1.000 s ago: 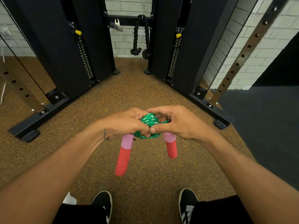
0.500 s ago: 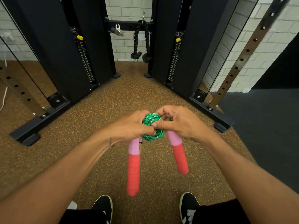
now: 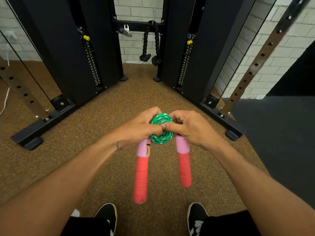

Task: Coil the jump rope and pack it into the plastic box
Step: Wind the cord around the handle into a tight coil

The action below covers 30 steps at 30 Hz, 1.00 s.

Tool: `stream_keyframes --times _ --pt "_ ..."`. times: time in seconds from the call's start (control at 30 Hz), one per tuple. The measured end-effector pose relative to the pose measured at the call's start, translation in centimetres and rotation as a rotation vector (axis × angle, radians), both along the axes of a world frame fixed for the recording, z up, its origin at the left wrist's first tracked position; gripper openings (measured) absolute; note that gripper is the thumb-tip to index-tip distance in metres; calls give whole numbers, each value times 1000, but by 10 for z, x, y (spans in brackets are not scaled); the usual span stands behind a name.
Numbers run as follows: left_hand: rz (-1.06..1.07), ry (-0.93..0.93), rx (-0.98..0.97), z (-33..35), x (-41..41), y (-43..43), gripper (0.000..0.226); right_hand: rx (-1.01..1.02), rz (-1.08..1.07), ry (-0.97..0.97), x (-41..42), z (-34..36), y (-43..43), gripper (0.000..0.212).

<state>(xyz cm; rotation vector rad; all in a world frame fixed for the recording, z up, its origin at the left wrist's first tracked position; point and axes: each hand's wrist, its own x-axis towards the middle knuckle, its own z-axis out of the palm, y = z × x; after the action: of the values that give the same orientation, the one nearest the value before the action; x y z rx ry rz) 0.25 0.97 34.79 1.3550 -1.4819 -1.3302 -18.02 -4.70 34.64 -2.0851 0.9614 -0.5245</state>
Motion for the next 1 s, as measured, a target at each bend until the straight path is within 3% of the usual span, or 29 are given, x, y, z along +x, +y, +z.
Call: stream_keyframes --times 0.2,0.33,0.43,0.53,0.7,0.77,0.9,1.0 --pt "133 216 73 1 -10 -1 25 -184 -28 44 3 2 -1 20" --pt "210 128 17 2 -2 -5 26 -185 -40 85 5 0 -2 23" --pt "125 18 -9 6 9 -6 29 -34 -54 30 4 1 -4 21" --pt "8 -17 0 8 19 -3 48 260 -61 -80 2 -1 -6 20" --pt "4 27 -84 13 27 4 44 645 -67 -306 14 5 -2 33" --pt "33 29 -119 17 32 5 43 716 -69 -377 20 8 0 37" --pt "97 -61 -215 22 44 7 42 802 -120 -499 41 9 3 23" --pt "140 -102 -249 20 63 15 43 792 -105 -488 65 5 7 25"
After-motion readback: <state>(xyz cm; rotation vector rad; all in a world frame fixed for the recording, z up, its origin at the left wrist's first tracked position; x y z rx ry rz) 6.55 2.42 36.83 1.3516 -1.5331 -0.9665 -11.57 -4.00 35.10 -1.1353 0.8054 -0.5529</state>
